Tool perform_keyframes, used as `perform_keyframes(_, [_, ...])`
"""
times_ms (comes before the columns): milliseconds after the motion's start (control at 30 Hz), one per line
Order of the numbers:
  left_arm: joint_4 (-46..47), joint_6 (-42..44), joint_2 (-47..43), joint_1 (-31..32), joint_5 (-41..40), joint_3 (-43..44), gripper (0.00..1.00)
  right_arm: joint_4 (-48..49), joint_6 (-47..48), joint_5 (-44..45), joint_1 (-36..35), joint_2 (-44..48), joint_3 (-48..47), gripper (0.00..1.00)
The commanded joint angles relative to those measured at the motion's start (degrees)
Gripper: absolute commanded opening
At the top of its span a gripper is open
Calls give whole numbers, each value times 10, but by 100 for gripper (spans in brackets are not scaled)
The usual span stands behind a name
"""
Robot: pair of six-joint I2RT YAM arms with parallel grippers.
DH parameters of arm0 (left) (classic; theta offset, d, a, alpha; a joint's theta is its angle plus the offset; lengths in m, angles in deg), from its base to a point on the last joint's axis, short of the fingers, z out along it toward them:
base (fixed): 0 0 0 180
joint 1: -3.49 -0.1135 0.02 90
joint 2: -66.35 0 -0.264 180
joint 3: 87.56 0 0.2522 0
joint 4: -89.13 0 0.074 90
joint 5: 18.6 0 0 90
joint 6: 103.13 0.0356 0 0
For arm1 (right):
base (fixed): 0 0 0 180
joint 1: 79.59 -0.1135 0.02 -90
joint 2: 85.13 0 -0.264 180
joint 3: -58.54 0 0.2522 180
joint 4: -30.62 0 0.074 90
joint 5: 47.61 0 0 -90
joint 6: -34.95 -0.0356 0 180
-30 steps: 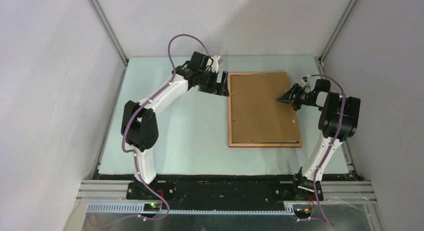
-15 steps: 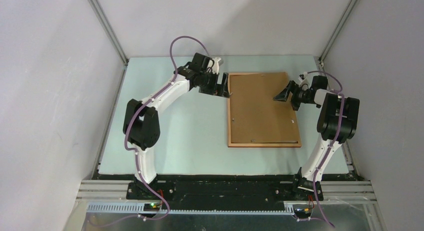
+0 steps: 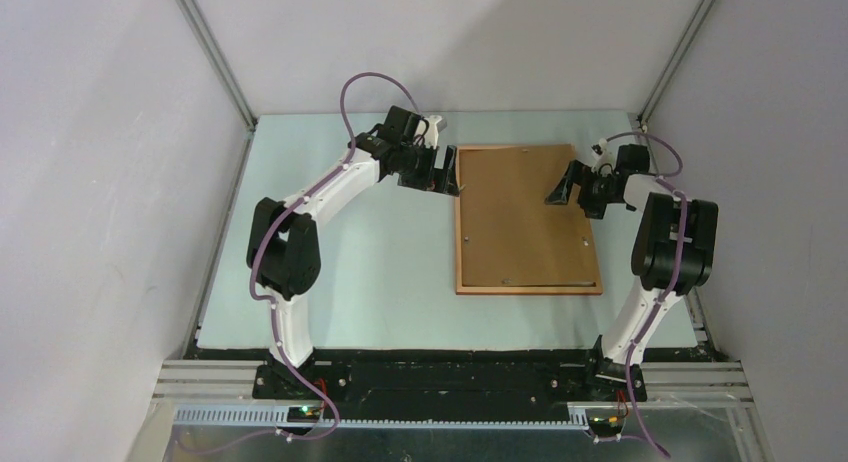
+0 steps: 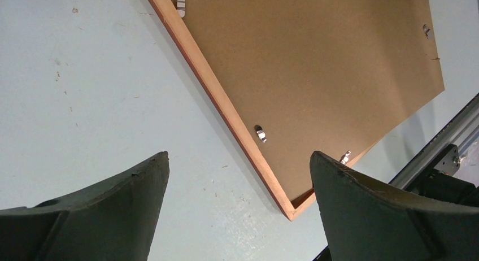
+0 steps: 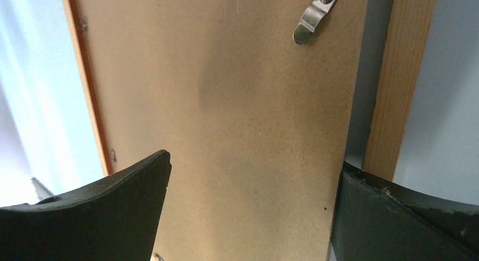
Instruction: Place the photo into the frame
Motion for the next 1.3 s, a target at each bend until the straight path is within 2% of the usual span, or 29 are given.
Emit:
perform_keyframes(0, [9, -5, -1, -4, 0, 4, 98, -23, 46, 64, -10, 48, -18, 100])
perform_keyframes(333, [10, -8, -9, -4, -8, 1, 98, -52, 89, 152, -16, 102, -18, 100])
perform_keyframes(667, [10, -8, -34, -4, -15, -9, 98, -43, 92, 213, -12, 87, -18, 97])
perform_keyframes(967, [11, -5, -52, -4, -23, -17, 98, -32, 86, 208, -8, 40, -18, 83])
perform_keyframes(1267, [10, -5, -54, -4, -27, -17, 98, -29, 86, 216, -7, 17, -18, 61])
